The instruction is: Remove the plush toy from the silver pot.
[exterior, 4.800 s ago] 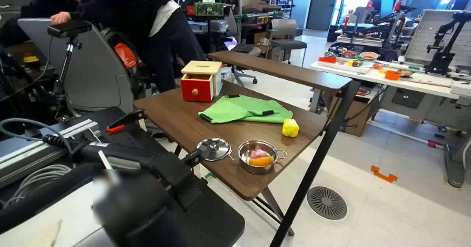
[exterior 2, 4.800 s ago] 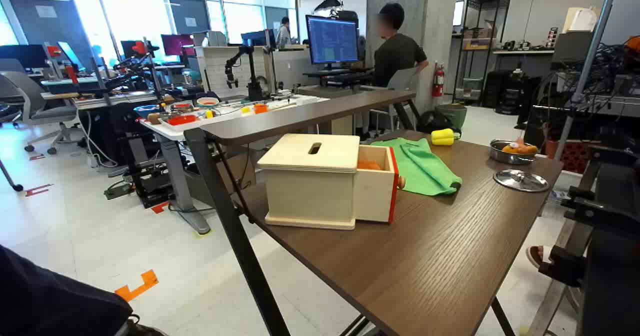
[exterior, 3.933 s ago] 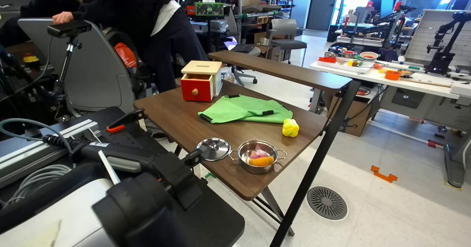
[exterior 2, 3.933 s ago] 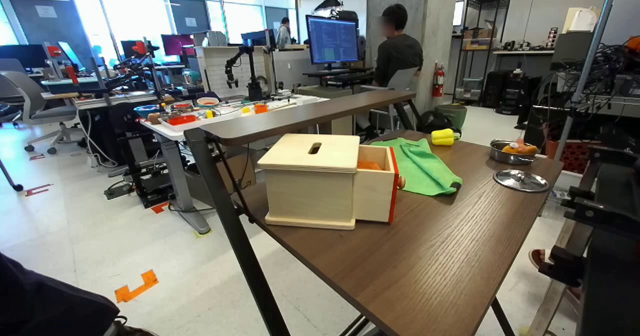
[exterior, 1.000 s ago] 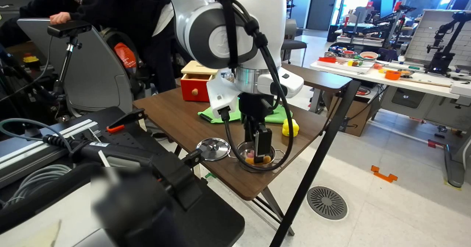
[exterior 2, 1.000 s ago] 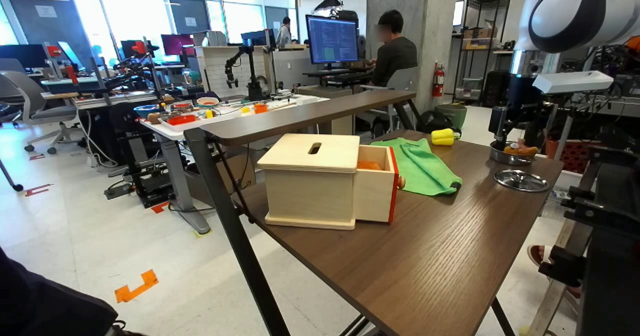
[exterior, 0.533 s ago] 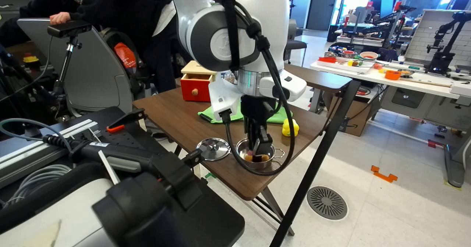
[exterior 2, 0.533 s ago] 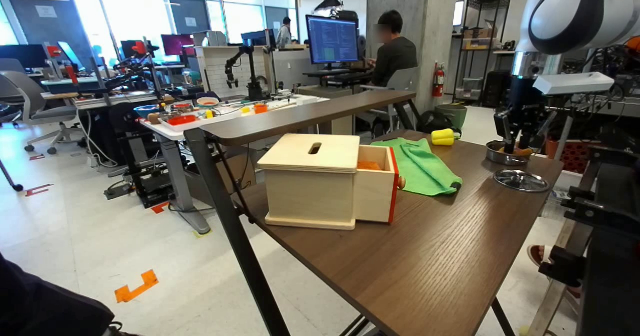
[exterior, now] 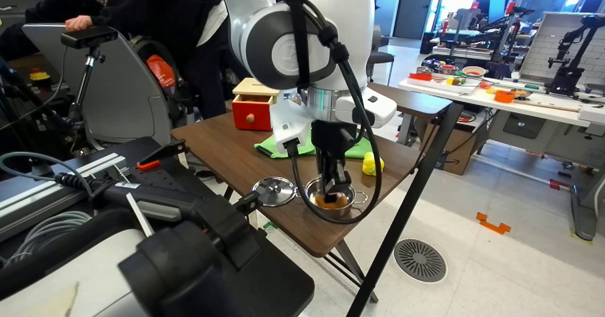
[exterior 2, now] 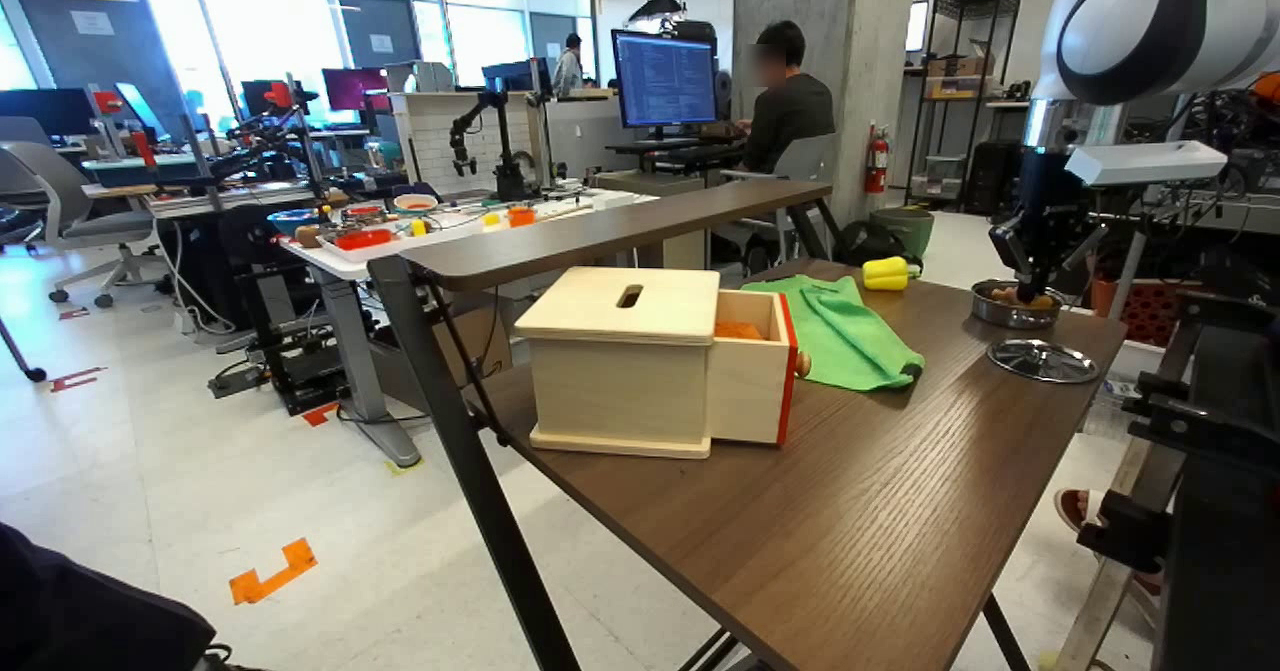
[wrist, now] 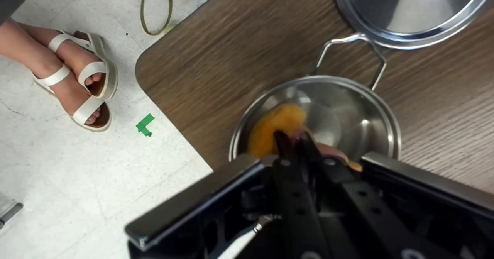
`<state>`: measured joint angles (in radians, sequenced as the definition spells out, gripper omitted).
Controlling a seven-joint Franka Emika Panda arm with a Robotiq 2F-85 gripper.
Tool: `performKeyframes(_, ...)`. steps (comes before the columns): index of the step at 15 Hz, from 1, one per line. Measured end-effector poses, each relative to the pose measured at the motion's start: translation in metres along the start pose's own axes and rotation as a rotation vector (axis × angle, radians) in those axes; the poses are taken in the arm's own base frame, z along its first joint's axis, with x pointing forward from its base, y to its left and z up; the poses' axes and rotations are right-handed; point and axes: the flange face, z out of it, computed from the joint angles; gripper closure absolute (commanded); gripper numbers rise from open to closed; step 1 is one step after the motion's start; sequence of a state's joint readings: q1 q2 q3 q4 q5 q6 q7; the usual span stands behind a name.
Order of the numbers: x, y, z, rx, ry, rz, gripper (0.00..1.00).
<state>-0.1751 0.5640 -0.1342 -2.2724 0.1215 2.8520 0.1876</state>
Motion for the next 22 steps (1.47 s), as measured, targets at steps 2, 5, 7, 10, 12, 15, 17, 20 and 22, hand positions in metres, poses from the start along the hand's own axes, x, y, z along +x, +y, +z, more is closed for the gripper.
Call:
performKeyframes(2,-0.001,0.0,-0.005,0.002,0.005,-0.001,0.98)
performKeyframes(5,-0.007,-0.007,-0.025,0.017,0.035,-0.014,0.98)
performKeyframes(7,-0.012,-0.016,-0.044,0.034,0.07,-0.03,0.98)
performKeyframes(10,-0.013,-0.032,-0.074,0.059,0.13,-0.048,0.98)
performKeyframes(12,-0.009,-0.041,-0.088,0.072,0.159,-0.041,0.98)
performKeyframes(15,0.003,-0.05,-0.099,0.087,0.188,-0.014,0.98)
performKeyframes(17,0.011,-0.054,-0.099,0.092,0.198,0.005,0.98)
performKeyframes(20,0.021,-0.065,-0.084,0.092,0.191,0.027,0.98)
performKeyframes(22,0.025,-0.076,-0.068,0.086,0.18,0.031,0.98)
